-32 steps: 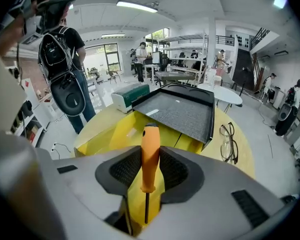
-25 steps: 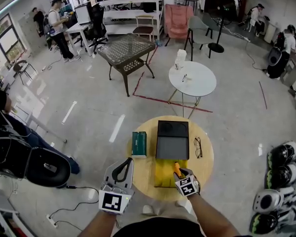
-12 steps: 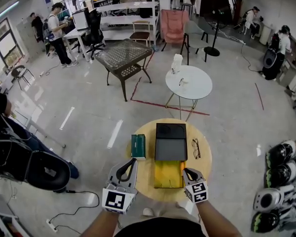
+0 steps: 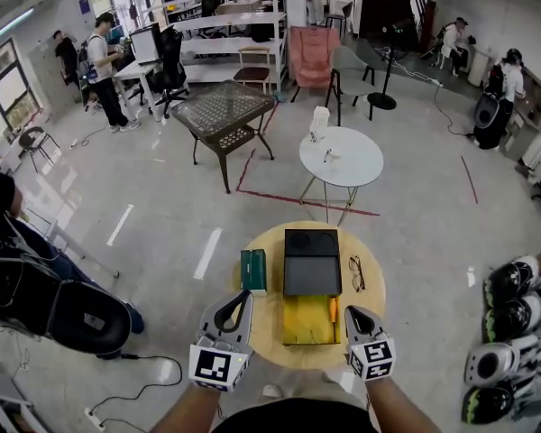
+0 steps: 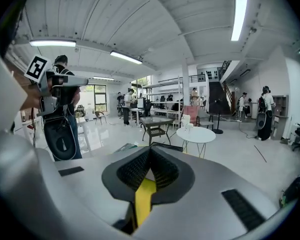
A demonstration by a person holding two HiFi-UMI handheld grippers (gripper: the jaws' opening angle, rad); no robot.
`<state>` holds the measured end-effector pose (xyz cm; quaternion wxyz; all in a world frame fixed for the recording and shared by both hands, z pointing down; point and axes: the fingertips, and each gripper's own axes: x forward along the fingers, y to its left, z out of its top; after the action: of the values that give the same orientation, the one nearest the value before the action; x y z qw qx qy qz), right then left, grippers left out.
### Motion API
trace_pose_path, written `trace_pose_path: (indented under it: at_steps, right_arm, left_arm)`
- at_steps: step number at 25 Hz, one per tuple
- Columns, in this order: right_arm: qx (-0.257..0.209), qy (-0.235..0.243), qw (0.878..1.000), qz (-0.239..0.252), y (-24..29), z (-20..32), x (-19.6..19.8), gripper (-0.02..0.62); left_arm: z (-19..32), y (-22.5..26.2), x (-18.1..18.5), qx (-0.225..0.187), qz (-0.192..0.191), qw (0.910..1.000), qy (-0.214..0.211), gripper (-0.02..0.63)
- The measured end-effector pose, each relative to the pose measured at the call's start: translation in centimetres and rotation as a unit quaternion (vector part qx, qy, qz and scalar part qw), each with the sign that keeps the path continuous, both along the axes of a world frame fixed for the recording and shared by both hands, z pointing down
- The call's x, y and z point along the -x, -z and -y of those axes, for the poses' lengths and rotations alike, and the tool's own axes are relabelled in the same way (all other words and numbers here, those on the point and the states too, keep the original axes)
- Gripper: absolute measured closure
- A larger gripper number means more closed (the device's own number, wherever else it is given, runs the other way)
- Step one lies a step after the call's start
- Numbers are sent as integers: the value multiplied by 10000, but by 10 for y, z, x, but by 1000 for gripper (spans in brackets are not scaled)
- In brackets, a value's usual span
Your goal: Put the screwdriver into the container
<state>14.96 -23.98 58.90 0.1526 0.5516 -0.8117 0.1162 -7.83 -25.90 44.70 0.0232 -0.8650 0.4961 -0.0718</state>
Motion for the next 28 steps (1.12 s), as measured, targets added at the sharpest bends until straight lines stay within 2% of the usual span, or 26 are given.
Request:
trace_pose_path:
  at_steps: [5, 19, 23, 28]
  right_arm:
    - [-247, 0, 9997, 82, 31, -6, 3, 580]
    - [-959, 101, 9951, 214, 119, -42, 13, 580]
    - [-1110, 125, 9933, 281, 147, -50, 18, 580]
    - [-1282, 155, 9911, 333, 173, -64, 24, 581]
  left_arm:
    - [-2, 5, 8, 74, -132, 9998, 92, 589]
    - [-32, 31, 9, -292, -111, 9994, -115, 589]
    - [-40, 43, 11, -264, -273, 9991, -163, 589]
    - [-50, 50, 12, -381, -148, 9989, -208, 589]
